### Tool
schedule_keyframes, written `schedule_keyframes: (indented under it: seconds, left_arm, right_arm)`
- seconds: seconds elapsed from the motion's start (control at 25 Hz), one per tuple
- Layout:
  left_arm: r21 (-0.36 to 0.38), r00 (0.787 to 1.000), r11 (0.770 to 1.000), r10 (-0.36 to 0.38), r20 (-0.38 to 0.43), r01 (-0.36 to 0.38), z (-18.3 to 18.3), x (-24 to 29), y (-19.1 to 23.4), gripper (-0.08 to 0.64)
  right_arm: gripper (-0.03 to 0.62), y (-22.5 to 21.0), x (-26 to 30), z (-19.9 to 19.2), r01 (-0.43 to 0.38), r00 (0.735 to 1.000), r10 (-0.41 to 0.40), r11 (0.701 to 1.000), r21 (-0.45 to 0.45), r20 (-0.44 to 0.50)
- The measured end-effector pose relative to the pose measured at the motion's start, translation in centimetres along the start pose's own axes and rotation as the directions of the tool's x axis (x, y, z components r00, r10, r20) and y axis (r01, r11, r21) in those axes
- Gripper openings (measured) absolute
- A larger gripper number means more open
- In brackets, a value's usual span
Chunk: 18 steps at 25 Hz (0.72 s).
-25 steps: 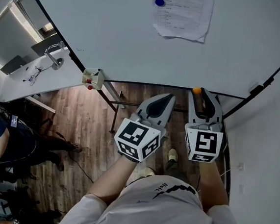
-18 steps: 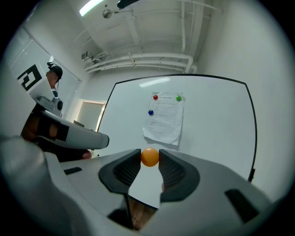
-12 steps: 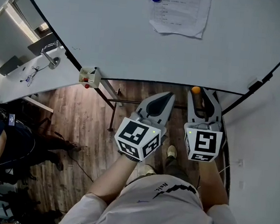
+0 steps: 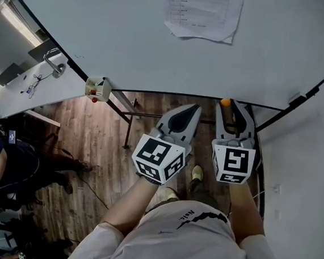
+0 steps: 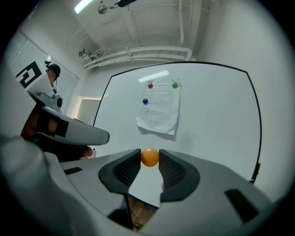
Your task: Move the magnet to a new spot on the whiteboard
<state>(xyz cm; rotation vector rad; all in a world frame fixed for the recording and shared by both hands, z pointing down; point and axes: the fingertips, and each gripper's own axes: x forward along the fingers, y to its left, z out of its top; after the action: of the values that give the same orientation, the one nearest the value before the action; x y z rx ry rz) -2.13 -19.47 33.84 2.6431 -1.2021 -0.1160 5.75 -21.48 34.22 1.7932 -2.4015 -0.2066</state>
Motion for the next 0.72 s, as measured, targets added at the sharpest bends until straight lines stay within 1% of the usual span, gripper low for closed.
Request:
schedule_keyframes:
  seconds: [0.36,0.52,0.72]
  left_arm:
    - [0.005,1.0,1.0,0.02,-0.01,-0.02,-1.3,4.7,1.8,0.011]
    - [0.012,0.999,0.999,0.031,-0.007,-0.031,-2.0,6.9,3.4,0.011]
    - [0.001,0.999,0.999,0.053,-0.008,-0.053,-3.0,9.0,5.5,0.011]
  right_arm:
    - [0.13,-3.5,5.0,-3.8,-0.003,0.999,0.005,1.0,0.029,-0.053]
    - [0.129,-4.6,7.6,-5.5,-0.013,0.998,0.016,0.999,0.045,-0.068]
    - [0.13,-5.8,10.6,-7.6,-0.016,0.995,0.022,0.998,0.063,-0.094]
